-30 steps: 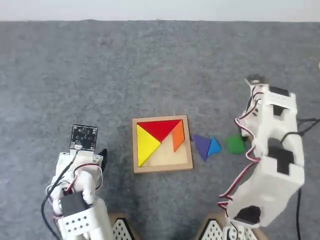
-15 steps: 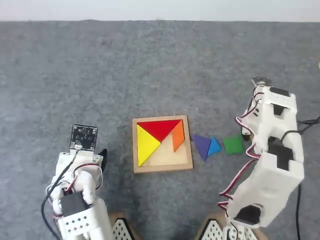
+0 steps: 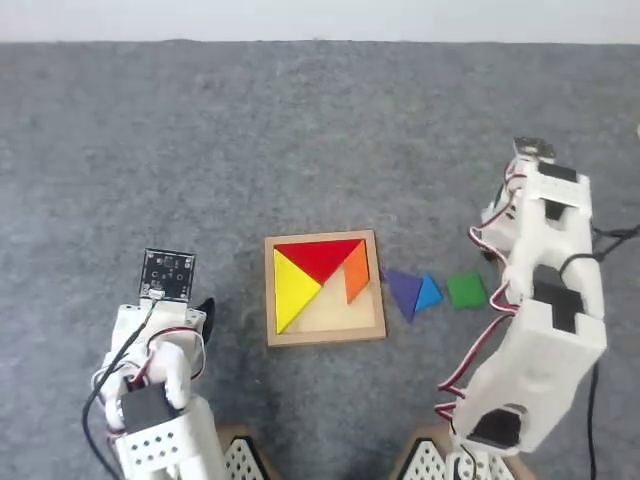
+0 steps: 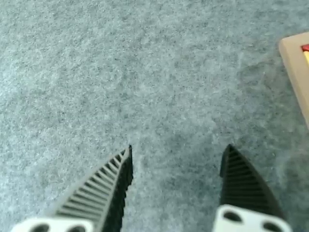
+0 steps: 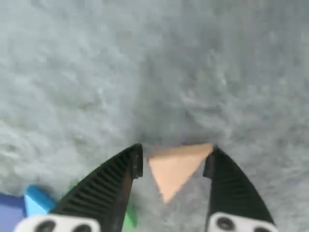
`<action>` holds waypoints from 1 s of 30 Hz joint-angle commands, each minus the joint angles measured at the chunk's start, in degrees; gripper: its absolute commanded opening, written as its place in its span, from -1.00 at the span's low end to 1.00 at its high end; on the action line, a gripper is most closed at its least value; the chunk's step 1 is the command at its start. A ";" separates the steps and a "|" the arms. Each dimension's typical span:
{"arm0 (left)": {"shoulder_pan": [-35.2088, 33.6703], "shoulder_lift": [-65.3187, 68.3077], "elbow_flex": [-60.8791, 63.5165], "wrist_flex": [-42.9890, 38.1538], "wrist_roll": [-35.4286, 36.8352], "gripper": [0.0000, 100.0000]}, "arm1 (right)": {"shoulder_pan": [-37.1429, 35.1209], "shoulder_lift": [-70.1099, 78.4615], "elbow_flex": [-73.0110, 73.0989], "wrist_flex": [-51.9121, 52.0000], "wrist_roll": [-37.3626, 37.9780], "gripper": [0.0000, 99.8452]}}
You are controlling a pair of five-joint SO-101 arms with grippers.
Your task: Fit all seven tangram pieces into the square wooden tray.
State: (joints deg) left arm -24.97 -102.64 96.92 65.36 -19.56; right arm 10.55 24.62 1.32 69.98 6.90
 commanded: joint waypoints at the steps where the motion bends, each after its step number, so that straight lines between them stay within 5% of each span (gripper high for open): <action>1: 0.00 0.18 -0.40 -0.18 -0.62 -0.44 | -2.59 -0.31 -4.40 0.31 -0.35 -0.61; 13: 0.00 0.18 -0.40 -0.18 -0.62 -0.44 | -2.68 -0.13 -4.31 7.96 -1.58 -0.60; 26: 0.00 0.18 -0.40 -0.18 -0.62 -0.44 | -1.80 5.76 -3.78 4.18 -1.58 -0.61; 30: 0.00 0.18 -0.40 -0.18 -0.62 -0.44 | -1.80 4.35 -3.78 4.62 -1.49 -0.74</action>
State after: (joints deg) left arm -24.97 -102.64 96.92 65.36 -19.56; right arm 8.18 29.10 -1.05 75.78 5.93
